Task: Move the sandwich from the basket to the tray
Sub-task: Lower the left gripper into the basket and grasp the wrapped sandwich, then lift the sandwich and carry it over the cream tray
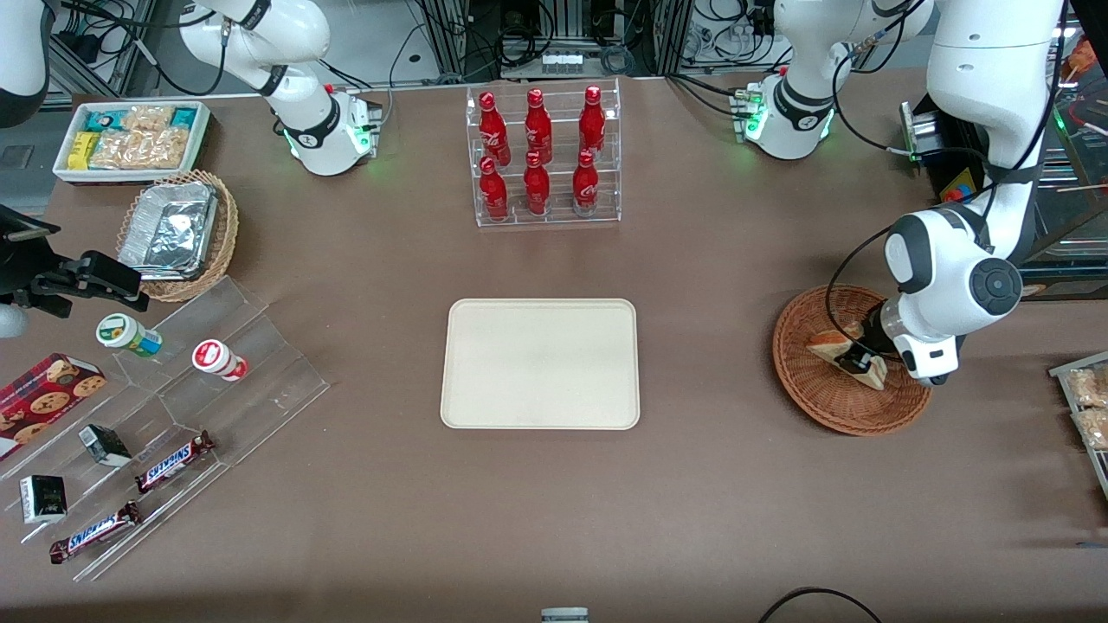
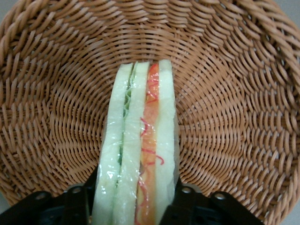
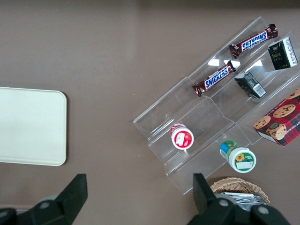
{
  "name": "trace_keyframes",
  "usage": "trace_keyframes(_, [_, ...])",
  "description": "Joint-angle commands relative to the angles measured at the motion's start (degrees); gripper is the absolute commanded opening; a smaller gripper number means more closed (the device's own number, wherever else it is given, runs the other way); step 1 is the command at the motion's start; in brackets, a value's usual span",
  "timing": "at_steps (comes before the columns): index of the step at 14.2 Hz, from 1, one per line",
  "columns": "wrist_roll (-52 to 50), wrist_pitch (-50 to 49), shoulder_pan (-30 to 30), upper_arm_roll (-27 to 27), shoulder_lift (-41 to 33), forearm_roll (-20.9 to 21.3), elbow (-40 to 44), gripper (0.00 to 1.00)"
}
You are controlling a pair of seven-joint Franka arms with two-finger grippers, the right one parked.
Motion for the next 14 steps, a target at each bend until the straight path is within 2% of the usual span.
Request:
trace_keyframes(1, [2.85,-3.77,-0.62,0.45,-2.9,0.51,-0.48,0.41])
trace_keyframes(4, [10.12,-12.64,-1.66,0.36,-4.76,2.78,4.95,0.38])
trace_keyframes(6, [13.13,-15.91,-4.64,0.36,-4.67,3.94,8.29,0.36])
trace_keyframes(10, [13.75,-17.86,-13.86,0.27,-4.15,3.94,12.26,0.36])
trace_keyframes(12, [13.49,-17.5,-18.78,0.27,-2.66,3.59,14.36,0.25])
trace_keyframes(14, [13.32,-17.59,-23.18,0.18,-0.12,3.42,17.43,0.26])
